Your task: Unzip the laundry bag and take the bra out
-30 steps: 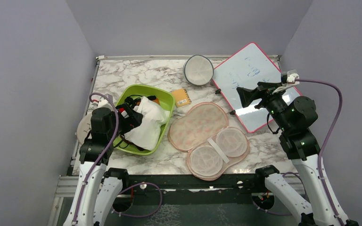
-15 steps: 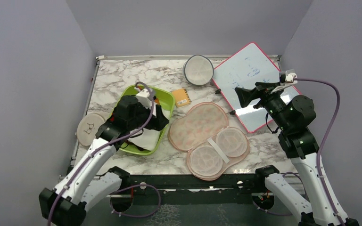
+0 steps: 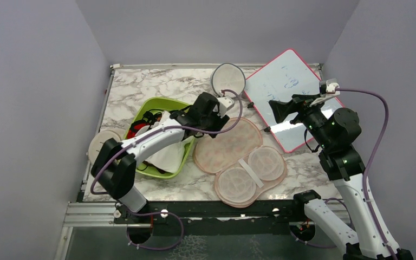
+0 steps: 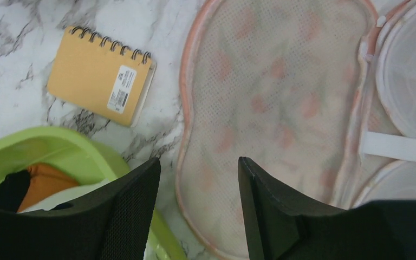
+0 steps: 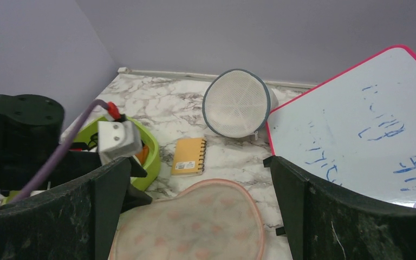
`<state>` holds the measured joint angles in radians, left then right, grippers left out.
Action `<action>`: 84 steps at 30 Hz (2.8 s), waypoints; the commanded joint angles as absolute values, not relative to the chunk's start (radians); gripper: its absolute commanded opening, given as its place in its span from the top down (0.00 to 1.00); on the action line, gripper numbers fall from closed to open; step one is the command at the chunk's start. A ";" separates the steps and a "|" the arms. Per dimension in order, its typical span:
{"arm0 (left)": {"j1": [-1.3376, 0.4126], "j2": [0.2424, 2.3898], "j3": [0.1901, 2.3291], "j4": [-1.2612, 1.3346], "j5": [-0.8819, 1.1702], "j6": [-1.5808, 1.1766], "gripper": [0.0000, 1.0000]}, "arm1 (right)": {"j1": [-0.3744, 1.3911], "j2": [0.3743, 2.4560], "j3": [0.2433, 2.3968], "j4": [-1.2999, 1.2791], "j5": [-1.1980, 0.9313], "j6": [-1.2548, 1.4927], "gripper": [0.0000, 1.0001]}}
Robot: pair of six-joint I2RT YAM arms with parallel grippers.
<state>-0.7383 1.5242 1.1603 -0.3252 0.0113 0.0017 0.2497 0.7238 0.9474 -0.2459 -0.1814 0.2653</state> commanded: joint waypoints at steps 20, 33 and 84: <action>-0.662 2.109 1.487 -0.388 0.183 0.232 0.67 | 0.258 0.706 0.956 -0.233 -0.166 0.234 0.00; -0.643 2.100 1.480 -0.376 0.259 0.161 0.98 | 0.258 0.695 0.960 -0.241 -0.165 0.227 0.00; -1.280 1.996 1.315 -0.165 -0.012 -0.839 1.00 | 0.258 0.624 0.991 -0.267 -0.129 0.253 0.00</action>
